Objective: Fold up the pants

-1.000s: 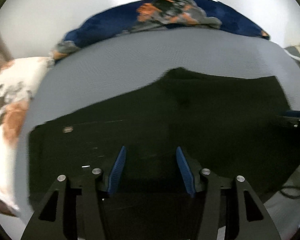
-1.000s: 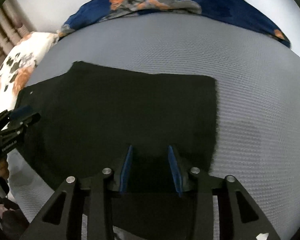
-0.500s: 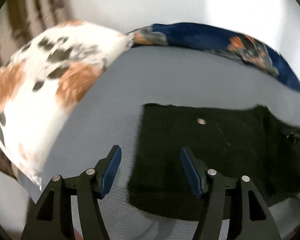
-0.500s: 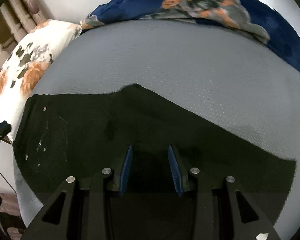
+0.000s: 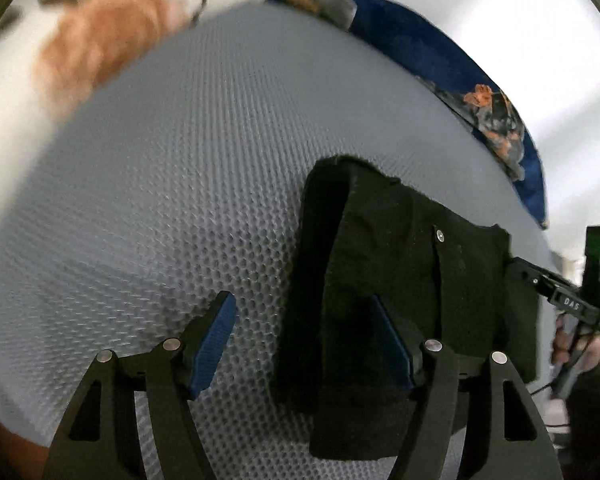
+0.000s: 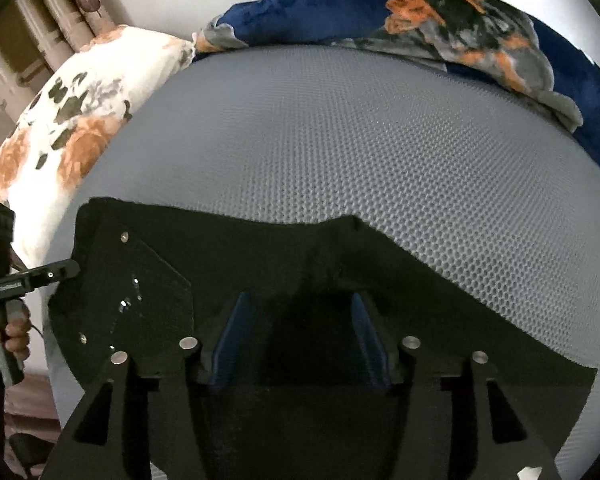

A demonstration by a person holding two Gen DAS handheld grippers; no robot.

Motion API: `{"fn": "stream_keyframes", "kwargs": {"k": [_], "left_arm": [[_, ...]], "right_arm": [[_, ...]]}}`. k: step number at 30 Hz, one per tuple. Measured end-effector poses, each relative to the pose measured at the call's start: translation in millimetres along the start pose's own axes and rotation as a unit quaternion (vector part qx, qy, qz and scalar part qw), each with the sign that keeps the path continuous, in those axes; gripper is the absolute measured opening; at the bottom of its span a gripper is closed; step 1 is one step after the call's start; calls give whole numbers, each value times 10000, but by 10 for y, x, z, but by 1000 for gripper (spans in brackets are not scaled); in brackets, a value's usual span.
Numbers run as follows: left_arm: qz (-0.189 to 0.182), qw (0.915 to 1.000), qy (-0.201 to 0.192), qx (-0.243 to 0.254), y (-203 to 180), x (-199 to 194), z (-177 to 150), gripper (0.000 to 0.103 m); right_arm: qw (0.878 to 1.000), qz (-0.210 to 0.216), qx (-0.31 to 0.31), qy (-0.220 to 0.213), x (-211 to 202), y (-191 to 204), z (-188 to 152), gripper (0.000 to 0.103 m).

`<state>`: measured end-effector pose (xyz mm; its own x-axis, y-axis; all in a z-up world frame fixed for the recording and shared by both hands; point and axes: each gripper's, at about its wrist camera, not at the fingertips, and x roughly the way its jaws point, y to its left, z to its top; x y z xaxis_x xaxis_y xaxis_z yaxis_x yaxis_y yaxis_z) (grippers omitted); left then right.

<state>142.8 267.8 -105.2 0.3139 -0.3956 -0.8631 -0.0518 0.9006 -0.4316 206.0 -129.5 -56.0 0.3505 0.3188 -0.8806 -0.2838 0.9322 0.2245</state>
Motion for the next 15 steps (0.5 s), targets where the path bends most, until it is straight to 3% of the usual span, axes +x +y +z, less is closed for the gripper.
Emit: {"fn": "stream_keyframes", "kwargs": {"k": [10, 13, 14, 15], "left_arm": [[-769, 9930, 633, 628, -285, 241, 198, 69], [-1176, 9905, 606, 385, -248, 292, 240, 69], [-1315, 9897, 526, 196, -215, 314, 260, 61], [-1318, 9900, 497, 48, -191, 347, 270, 46]], "right_arm": [[9993, 341, 132, 15, 13, 1, 159, 54], [9981, 557, 248, 23, 53, -19, 165, 54], [9978, 601, 283, 23, 63, -27, 164, 54], [9976, 630, 301, 19, 68, -34, 162, 54]]}}
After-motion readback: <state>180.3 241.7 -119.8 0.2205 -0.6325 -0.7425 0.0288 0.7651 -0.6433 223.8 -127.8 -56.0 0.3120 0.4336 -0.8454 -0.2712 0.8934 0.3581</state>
